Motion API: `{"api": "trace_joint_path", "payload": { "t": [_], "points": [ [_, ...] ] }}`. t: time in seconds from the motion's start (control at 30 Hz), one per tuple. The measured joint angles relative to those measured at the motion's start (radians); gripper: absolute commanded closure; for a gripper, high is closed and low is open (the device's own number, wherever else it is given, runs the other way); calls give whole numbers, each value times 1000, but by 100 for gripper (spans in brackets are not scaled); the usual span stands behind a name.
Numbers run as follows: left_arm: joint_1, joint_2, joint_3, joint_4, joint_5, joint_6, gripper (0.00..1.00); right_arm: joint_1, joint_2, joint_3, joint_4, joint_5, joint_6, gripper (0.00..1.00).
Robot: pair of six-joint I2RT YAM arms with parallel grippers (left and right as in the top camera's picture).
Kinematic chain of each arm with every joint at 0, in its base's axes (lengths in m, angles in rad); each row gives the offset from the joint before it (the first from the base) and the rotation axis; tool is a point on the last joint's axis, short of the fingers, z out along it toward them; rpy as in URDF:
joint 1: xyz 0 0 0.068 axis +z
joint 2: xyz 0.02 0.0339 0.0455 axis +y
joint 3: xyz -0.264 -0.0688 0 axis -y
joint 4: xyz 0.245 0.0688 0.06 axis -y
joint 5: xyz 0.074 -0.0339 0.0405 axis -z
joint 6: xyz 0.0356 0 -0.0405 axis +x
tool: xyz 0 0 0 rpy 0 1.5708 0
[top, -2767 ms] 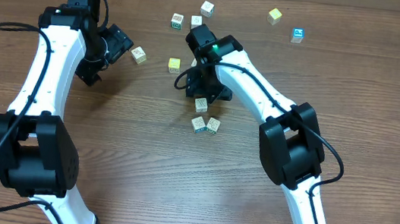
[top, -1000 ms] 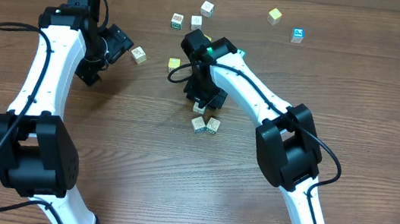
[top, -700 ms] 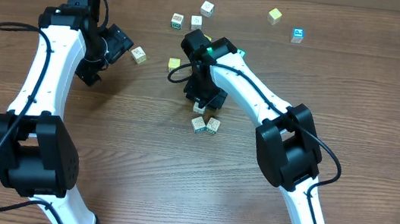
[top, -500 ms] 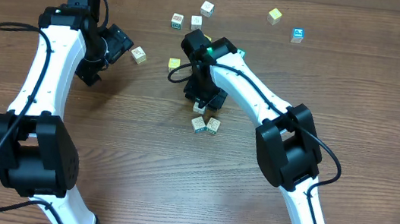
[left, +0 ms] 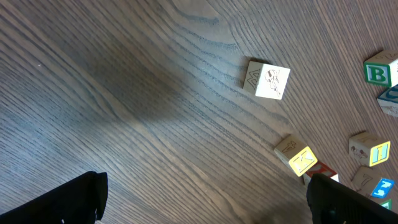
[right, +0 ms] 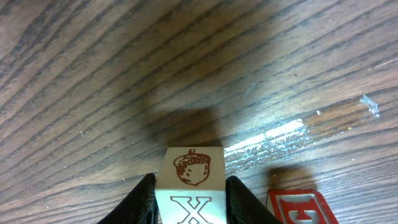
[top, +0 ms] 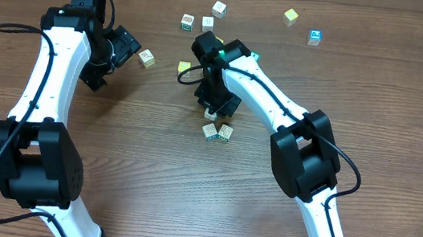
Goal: Form a circle
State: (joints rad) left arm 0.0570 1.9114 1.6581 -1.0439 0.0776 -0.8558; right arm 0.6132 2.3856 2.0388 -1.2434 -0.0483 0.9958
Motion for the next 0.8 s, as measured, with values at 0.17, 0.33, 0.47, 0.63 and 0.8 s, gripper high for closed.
{"api": "trace_joint_path", "payload": {
  "t": [0.17, 0.33, 0.47, 0.63, 0.8],
  "points": [
    [0, 0, 0, 0, 0, 0, 0, 0, 0, 0, -3, -16, 16, 69],
    [0, 0, 0, 0, 0, 0, 0, 0, 0, 0, 2, -43, 28, 68],
    [0, 0, 0, 0, 0, 0, 0, 0, 0, 0, 4, -52, 41, 56],
    [0, 0, 0, 0, 0, 0, 0, 0, 0, 0, 5, -47, 46, 45],
    [0, 0, 0, 0, 0, 0, 0, -2, 0, 0, 8, -14, 29, 38]
  ]
}}
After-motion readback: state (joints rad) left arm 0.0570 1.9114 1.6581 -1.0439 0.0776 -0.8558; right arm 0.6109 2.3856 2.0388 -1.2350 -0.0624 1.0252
